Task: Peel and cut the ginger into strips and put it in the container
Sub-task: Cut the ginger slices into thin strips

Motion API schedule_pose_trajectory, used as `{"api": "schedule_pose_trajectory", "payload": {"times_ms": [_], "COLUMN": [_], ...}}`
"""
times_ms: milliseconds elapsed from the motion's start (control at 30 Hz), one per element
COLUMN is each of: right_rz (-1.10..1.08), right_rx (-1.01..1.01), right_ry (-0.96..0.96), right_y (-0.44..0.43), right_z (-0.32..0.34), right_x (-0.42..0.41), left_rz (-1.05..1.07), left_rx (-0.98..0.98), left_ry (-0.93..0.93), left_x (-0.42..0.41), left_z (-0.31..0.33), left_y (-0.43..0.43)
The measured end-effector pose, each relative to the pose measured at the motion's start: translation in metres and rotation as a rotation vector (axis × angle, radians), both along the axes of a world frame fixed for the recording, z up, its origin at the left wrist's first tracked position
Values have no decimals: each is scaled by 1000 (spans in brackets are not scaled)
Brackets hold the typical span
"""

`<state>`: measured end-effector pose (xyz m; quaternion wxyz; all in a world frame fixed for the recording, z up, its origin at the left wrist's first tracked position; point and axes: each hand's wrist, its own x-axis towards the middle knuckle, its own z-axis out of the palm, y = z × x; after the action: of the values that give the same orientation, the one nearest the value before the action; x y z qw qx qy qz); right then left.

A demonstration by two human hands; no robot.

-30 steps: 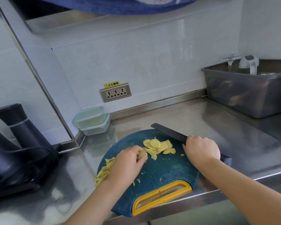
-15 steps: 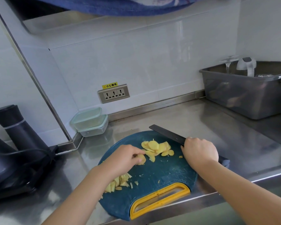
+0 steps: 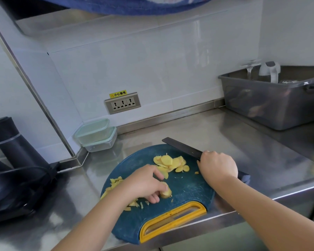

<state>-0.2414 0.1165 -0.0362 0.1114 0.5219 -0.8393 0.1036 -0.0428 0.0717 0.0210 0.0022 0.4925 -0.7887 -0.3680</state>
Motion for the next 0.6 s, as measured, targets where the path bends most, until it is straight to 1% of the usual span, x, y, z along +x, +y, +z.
{"api": "schedule_pose_trajectory", "payload": {"times_ms": [67,100,233,333,433,533,600], "right_rz": [4,5,5,7,17,23,22], "right_rx": [-1,0,4,7,15,14,21], "right_ry": [-1,2,6,15,26,28,25], "right_y": [1,1,1,1,1,1,1], "right_z": [0,0,0,0,0,0,0], "right_x": [1,1,1,0,1,1,1], "left_rz": [23,26,-24,-111,-222,-212,-185], "left_rx": [15,-9,-218,-278,-362,-461,-566], "left_ry": [13,9,-69,8,0,6,-9], "left_x": [-3,-5,-2,4,8,8,5], "left_z": [-2,-3,-11,-14,-15,-18,-23], "left_y": [6,7,10,14,20,24,32]}}
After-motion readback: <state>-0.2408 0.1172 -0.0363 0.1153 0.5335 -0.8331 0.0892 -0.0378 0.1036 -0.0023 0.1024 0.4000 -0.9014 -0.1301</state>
